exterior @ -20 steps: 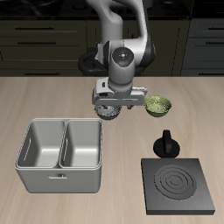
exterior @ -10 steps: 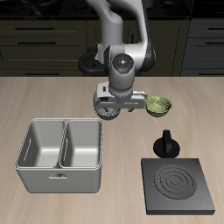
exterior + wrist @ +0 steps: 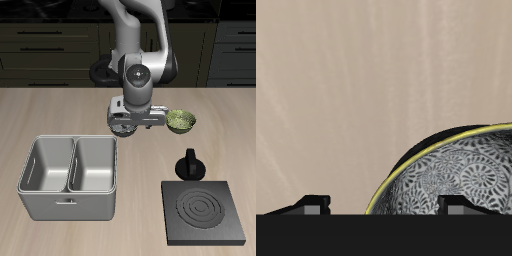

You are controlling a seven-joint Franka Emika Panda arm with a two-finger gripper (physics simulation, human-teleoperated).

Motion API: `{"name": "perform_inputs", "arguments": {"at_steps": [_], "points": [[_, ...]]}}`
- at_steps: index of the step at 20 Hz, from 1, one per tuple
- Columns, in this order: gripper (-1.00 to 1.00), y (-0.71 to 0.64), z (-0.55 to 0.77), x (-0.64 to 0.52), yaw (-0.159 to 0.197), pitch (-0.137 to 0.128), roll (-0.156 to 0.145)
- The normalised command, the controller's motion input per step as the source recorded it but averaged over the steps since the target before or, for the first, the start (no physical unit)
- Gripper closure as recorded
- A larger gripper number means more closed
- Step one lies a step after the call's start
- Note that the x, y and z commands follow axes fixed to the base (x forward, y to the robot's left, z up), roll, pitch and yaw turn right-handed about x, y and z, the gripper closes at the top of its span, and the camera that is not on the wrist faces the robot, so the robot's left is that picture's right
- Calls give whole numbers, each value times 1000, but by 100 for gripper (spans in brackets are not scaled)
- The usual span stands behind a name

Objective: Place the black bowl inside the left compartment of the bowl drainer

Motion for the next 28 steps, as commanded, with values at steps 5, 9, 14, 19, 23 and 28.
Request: {"name": "perform_inputs", "arguments": {"at_steps": [5, 9, 14, 19, 23, 28], "points": [[100, 26, 21, -38, -8, -10, 16], [100, 30, 47, -41, -8, -18, 22], [100, 15, 53, -27, 1, -10, 9], [100, 2, 256, -36, 8, -42, 16], [100, -42, 312, -89, 16, -57, 3], [100, -22, 365, -44, 23, -51, 5]]}}
